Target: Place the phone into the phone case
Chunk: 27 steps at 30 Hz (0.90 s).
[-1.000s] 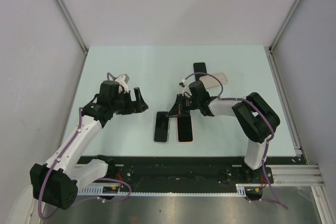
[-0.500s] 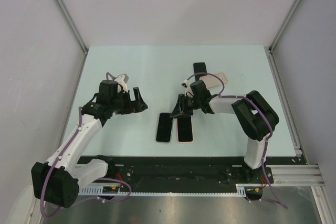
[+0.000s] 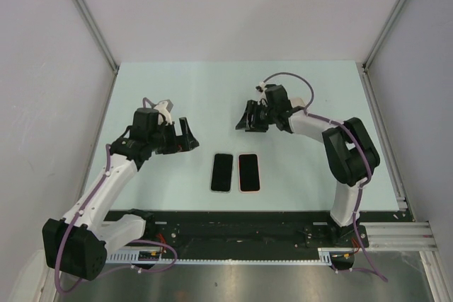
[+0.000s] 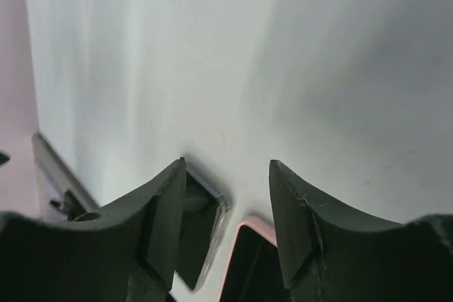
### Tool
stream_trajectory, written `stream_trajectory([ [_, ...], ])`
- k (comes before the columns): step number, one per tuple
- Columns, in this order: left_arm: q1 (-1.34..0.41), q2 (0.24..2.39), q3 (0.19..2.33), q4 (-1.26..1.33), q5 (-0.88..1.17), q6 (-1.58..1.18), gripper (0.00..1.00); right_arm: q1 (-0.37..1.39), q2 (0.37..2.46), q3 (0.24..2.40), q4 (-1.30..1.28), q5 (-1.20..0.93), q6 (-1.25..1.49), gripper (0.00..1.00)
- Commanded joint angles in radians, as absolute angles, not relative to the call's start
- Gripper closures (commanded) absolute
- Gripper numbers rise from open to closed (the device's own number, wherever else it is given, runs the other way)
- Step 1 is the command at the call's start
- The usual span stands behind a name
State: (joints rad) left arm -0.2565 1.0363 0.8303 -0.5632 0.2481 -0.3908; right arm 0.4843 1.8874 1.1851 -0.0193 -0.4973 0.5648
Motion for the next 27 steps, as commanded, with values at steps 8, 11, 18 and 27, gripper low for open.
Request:
stream_trajectory([
  [8,-0.247,1.039,0.827,-0.54,0.272,-0.368,0.0,0.431,2.052,1.561,-0.265,0.069,0.241,0.4],
  [11,-0.248,1.042,0.827,-0.54,0.272,-0.37,0.0,0.436,2.164,1.718,-0.365,0.162,0.186,0.32],
  [18,-0.245,1.052,0.827,-0.537,0.279,-0.368,0.0,0.41,2.295,1.928,-0.462,0.262,0.13,0.05],
  [27,-0.236,1.078,0.828,-0.532,0.29,-0.368,0.0,0.348,2.408,2.091,-0.517,0.134,0.109,0.0],
])
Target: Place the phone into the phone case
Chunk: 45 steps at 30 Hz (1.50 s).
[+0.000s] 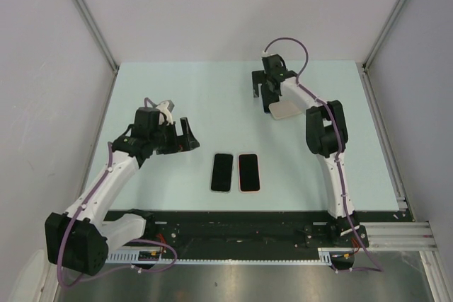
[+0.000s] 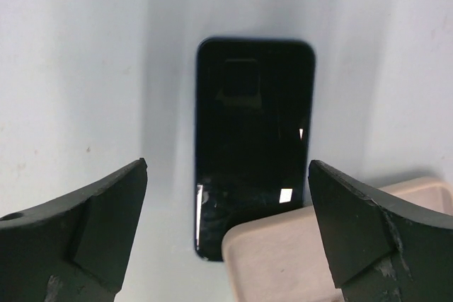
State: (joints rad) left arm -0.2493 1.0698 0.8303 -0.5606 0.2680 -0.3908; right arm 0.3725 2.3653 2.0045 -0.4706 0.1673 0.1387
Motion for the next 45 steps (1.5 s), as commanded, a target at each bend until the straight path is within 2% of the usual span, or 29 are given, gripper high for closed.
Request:
stream_trajectory([
  [1,-0.236,1.081,0.83,-0.531,0.293,-0.368,0.0,0.344,2.419,2.103,-0.522,0.135,0.107,0.0],
  [12,-0.23,1.108,0.83,-0.515,0.325,-0.37,0.0,0.331,2.487,2.161,-0.549,0.114,0.095,0.01],
  [17,-0.23,1.097,0.825,-0.517,0.324,-0.37,0.0,0.336,2.497,2.163,-0.569,0.141,0.083,0.07],
  [20,-0.23,1.091,0.824,-0.517,0.322,-0.371,0.0,0.337,2.503,2.163,-0.578,0.152,0.074,0.14],
  [21,-0.23,1.089,0.822,-0.515,0.319,-0.37,0.0,0.336,2.502,2.161,-0.578,0.152,0.075,0.22],
  [25,-0.23,1.088,0.824,-0.518,0.319,-0.367,0.02,0.34,2.479,2.126,-0.581,0.13,0.086,0.37],
  [32,-0.23,1.071,0.818,-0.519,0.331,-0.359,0.02,0.391,2.278,1.817,-0.509,0.092,0.12,0.42],
  [36,-0.23,1.052,0.813,-0.519,0.334,-0.357,0.02,0.426,2.068,1.518,-0.436,0.086,0.141,0.42],
  [40,-0.23,1.052,0.808,-0.511,0.354,-0.359,0.03,0.449,1.938,1.387,-0.436,0.083,0.17,0.43],
  [45,-0.232,1.045,0.807,-0.509,0.351,-0.36,0.03,0.471,1.83,1.341,-0.459,0.026,0.207,0.43],
])
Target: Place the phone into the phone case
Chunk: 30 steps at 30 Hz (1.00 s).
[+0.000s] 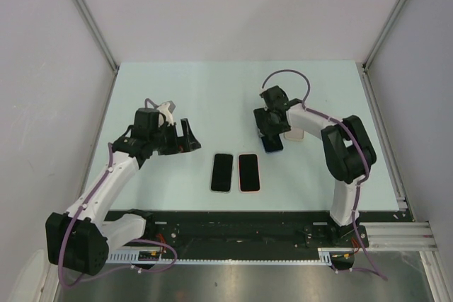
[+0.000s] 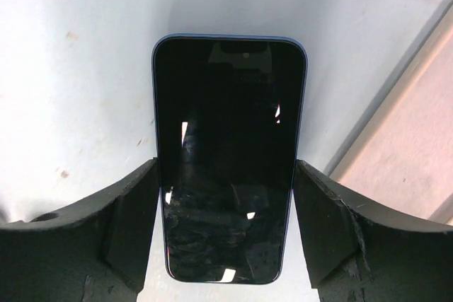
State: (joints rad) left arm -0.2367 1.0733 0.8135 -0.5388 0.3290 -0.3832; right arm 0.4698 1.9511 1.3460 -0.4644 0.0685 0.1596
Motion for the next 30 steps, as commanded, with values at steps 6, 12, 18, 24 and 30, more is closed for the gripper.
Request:
stream_trajectory([
  [6,-0.23,1.032,0.799,-0.512,0.342,-0.364,0.03,0.44,1.732,1.341,-0.468,0.075,0.25,0.44],
  [12,-0.23,1.037,0.802,-0.512,0.341,-0.364,0.03,0.358,1.746,1.341,-0.439,0.178,0.282,0.45],
  [18,-0.23,1.043,0.804,-0.512,0.344,-0.361,0.03,0.299,1.818,1.347,-0.364,0.241,0.324,0.46],
  [24,-0.23,1.042,0.804,-0.515,0.342,-0.36,0.03,0.269,1.894,1.37,-0.338,0.298,0.345,0.46],
  [30,-0.23,1.042,0.804,-0.517,0.342,-0.359,0.03,0.249,1.945,1.377,-0.307,0.314,0.334,0.47],
])
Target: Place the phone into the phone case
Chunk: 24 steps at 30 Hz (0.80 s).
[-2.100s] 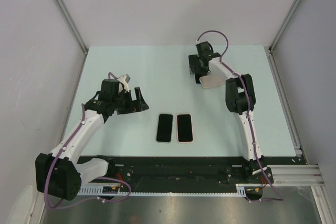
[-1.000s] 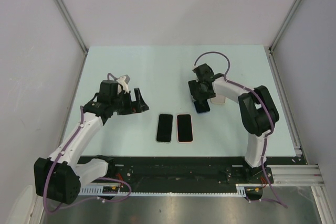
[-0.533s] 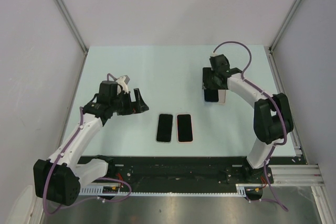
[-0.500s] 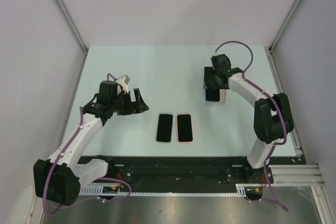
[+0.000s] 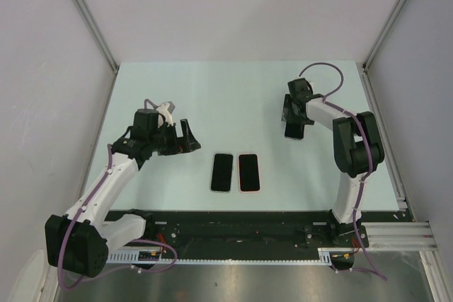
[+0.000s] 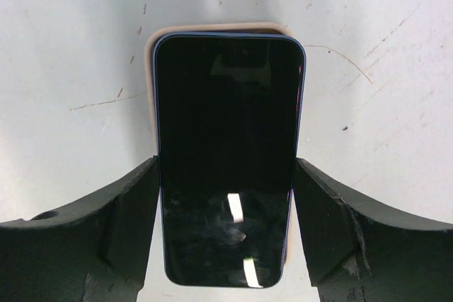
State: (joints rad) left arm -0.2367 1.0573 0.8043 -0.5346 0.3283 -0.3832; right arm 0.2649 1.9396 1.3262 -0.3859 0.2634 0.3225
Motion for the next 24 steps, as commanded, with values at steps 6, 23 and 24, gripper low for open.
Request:
stream_trajectory([
  [6,-0.23,1.034,0.805,-0.518,0.347,-0.357,0.03,0.235,1.993,1.384,-0.302,0.308,0.308,0.48],
  [23,-0.23,1.016,0.801,-0.523,0.311,-0.367,0.02,0.232,2.01,1.384,-0.319,0.23,0.305,0.0],
  [24,-0.23,1.02,0.802,-0.523,0.311,-0.367,0.02,0.232,2.008,1.384,-0.315,0.232,0.304,0.0],
])
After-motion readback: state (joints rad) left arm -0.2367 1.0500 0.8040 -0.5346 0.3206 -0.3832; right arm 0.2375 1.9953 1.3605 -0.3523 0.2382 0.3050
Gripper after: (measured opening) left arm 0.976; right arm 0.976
